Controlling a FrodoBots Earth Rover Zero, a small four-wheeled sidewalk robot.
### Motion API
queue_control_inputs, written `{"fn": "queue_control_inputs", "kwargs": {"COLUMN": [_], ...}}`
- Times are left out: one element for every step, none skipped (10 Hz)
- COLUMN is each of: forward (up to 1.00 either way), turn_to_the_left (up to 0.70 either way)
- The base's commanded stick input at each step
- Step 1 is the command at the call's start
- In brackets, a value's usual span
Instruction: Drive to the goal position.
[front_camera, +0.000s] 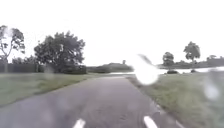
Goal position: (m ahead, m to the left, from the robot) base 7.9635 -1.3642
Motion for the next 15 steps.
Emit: {"fn": "queue_control_inputs", "kwargs": {"forward": [0.7, 0.7, 0.7, 0.7, 0.7, 0.7, 0.7, 0.7, 0.7, 0.7, 0.7, 0.7, 0.7, 0.7, 0.7], "turn_to_the_left": [0.0, 0.0, 0.0, 0.0, 0.0, 0.0, 0.0, 0.0, 0.0, 0.0, 0.0, 0.0, 0.0, 0.0, 0.0]}}
